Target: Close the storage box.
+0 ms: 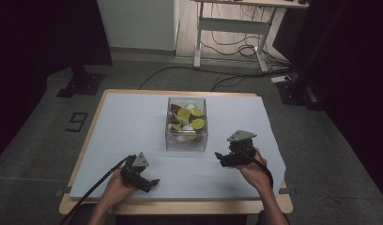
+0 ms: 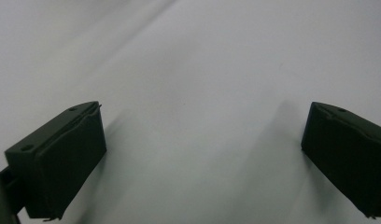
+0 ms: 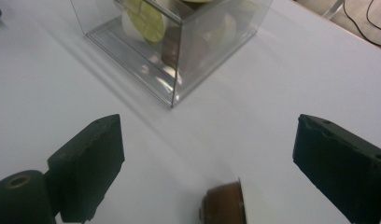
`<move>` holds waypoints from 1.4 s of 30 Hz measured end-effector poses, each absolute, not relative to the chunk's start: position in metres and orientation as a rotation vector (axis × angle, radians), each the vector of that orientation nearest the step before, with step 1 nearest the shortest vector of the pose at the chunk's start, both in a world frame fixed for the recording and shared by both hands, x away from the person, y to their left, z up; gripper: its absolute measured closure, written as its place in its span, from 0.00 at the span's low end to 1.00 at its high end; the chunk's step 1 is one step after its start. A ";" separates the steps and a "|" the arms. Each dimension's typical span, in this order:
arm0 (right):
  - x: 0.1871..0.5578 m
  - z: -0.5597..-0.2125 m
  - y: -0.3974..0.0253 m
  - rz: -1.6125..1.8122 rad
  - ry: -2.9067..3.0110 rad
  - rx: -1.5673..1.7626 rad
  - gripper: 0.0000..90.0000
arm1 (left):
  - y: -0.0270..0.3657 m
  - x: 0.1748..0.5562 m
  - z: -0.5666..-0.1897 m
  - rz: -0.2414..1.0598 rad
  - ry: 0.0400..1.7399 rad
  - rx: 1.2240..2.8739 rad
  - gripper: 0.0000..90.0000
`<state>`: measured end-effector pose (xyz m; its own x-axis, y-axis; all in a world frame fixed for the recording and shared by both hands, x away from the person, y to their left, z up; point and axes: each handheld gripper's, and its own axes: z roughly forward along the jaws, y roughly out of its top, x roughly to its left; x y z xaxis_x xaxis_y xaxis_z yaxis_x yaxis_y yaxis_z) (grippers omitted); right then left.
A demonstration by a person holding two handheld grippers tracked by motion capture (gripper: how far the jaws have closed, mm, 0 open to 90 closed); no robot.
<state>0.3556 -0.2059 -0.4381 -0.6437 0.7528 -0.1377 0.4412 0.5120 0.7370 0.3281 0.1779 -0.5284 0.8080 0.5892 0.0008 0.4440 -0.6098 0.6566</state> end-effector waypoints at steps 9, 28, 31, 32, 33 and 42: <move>0.347 -0.445 -0.224 0.930 2.282 1.016 0.04 | 0.178 0.328 -0.528 0.284 0.758 2.325 0.00; 0.337 -0.479 -0.258 0.910 2.262 1.106 0.03 | 0.178 0.328 -0.529 0.285 0.759 2.323 0.00; 0.335 -0.485 -0.262 0.898 2.268 1.117 0.03 | 0.178 0.328 -0.529 0.285 0.759 2.323 0.00; 0.334 -0.487 -0.263 0.892 2.271 1.121 0.03 | 0.178 0.328 -0.529 0.286 0.759 2.323 0.00; 0.334 -0.489 -0.264 0.886 2.275 1.124 0.03 | 0.178 0.328 -0.529 0.286 0.758 2.324 0.00; 0.331 -0.508 -0.274 0.863 2.322 1.172 0.01 | 0.178 0.328 -0.529 0.286 0.762 2.322 0.00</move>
<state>0.3314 -0.2735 -0.5084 -0.5696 0.8188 -0.0718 0.5731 0.4582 0.6794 0.3278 0.1777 -0.5286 0.8058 0.5922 -0.0004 0.4459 -0.6062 0.6585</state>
